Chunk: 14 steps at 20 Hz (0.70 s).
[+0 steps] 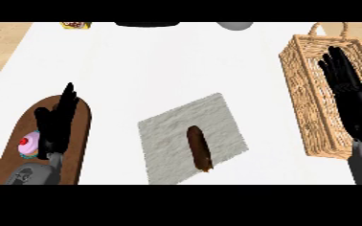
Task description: Pick the sweet potato from the placemat and place it in the basket
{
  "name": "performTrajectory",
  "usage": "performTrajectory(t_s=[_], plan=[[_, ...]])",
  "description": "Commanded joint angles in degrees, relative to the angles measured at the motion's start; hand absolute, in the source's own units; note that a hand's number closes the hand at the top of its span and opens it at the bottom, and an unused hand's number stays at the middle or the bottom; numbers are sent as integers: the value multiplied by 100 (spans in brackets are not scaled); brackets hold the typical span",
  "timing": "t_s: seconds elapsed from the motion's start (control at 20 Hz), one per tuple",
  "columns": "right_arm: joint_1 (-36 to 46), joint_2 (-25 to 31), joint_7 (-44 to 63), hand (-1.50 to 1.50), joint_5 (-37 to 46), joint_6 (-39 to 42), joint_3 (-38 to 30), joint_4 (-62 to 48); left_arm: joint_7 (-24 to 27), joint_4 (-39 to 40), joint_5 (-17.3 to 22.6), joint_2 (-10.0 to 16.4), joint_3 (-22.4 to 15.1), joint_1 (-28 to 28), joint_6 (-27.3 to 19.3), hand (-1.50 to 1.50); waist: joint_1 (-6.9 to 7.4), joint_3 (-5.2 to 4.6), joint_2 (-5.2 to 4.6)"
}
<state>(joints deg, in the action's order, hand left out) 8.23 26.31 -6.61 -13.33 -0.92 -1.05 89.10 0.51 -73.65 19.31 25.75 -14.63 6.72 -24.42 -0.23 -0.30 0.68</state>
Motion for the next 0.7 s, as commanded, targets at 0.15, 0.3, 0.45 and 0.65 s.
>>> performTrajectory(t_s=[0.15,0.3,0.45,0.65], plan=[[675,95,775,150,1367,174,1597,433,282,-653,-305,295,-356,750,796,0,184,4,-54],[1236,494,328,150,2130,1170,2746,771,457,-908,-424,173,-777,994,1180,0,558,-34,-41],[1021,-934,534,-150,2741,477,3958,389,534,-941,-304,278,-770,967,1521,0,462,16,-102],[840,-1581,1154,-150,4712,-868,4973,21,463,-951,-160,399,-557,981,1613,0,167,15,-23]])
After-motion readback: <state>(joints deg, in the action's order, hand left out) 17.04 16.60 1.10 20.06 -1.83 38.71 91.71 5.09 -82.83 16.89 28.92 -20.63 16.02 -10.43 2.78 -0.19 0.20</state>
